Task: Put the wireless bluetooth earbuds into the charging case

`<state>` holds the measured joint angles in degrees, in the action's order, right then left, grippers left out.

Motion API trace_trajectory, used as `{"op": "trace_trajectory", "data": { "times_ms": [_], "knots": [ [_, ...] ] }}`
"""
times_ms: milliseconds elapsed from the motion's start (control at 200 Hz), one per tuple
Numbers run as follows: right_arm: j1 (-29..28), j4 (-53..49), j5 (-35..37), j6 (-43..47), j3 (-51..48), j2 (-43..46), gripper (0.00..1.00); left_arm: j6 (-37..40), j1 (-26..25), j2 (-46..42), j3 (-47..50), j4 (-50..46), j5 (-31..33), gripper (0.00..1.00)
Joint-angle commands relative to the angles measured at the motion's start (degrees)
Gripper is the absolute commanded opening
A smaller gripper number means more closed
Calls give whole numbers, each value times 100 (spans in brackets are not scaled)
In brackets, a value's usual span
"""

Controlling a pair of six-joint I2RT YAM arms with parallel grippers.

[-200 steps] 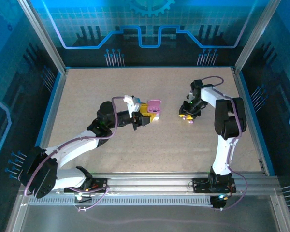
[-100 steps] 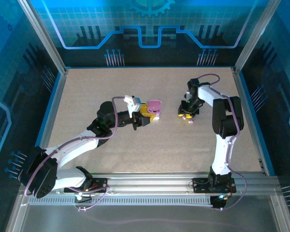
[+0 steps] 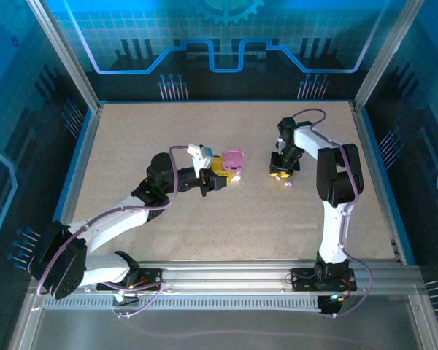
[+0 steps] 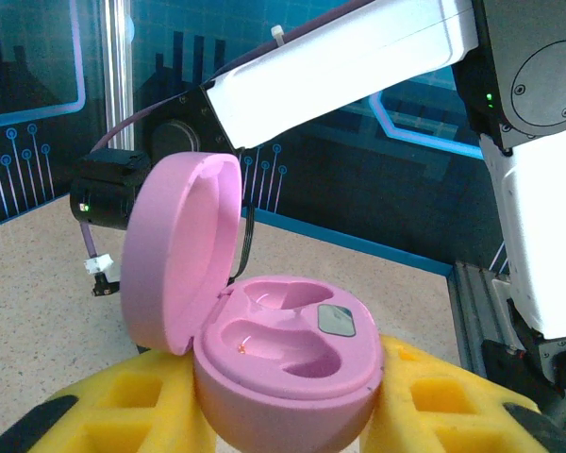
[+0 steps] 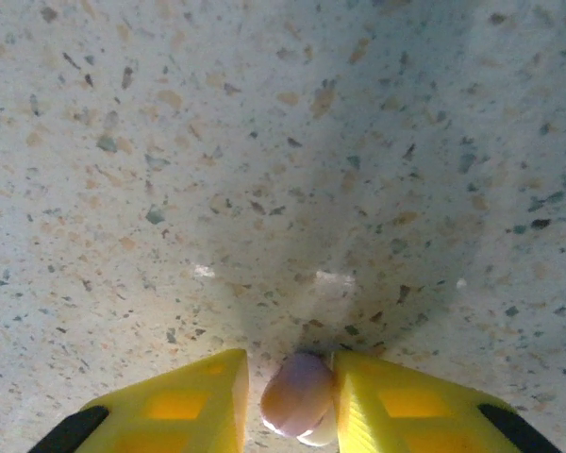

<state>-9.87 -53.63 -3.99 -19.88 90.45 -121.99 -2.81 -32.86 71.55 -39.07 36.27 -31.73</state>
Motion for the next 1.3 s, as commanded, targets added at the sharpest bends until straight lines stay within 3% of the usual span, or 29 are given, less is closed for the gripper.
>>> {"op": "trace_trajectory", "data": {
  "times_ms": [0,420,946,1296],
  "knots": [
    [-110,-16,166,28,182,-176,30,105,-47,-97,-104,49,-53,33],
    [-304,-204,177,244,183,-47,23,117,-51,-97,-93,58,-40,33],
    [-1597,-263,-137,450,-1242,954,24,518,-20,-813,172,-149,583,33],
    [-1825,-234,119,270,-1329,799,29,457,-20,-851,213,-104,552,33]
  ]
}}
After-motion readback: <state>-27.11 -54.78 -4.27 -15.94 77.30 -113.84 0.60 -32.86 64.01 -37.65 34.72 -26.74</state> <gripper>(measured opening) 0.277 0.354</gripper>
